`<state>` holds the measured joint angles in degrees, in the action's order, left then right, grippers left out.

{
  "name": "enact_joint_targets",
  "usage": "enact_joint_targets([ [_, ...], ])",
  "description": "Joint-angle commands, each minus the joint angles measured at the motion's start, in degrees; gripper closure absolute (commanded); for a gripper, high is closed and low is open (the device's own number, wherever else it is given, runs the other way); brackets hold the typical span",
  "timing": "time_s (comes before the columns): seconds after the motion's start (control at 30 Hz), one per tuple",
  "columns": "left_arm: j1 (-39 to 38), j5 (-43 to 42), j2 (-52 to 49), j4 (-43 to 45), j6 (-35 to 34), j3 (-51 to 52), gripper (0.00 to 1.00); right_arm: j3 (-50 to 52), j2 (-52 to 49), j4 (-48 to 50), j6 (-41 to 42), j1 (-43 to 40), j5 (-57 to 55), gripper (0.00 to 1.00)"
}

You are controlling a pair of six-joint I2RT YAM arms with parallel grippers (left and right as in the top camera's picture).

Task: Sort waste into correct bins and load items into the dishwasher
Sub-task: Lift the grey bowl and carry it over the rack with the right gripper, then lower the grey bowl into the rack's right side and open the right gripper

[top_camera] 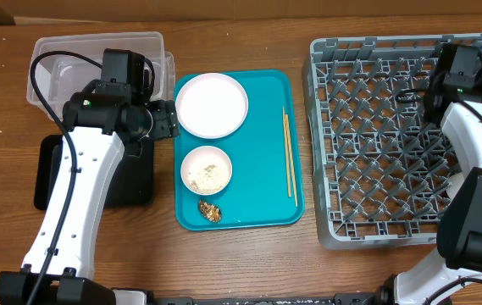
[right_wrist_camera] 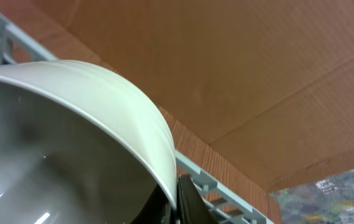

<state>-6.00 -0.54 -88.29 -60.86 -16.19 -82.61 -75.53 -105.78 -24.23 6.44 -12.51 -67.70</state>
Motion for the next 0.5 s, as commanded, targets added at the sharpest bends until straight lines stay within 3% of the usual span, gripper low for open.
enact_joint_targets([
  [0.0,-0.02,0.81,-0.13,0.0,-0.61,-0.39,0.2,1.62,-0.02,0.61,1.25,1.36,-0.17,0.96],
  [0.47,-0.02,0.48,-0.13,0.02,-0.79,-0.39,0.2,3.1,-0.02,-2.93,4.26,8.02,2.08,0.96],
])
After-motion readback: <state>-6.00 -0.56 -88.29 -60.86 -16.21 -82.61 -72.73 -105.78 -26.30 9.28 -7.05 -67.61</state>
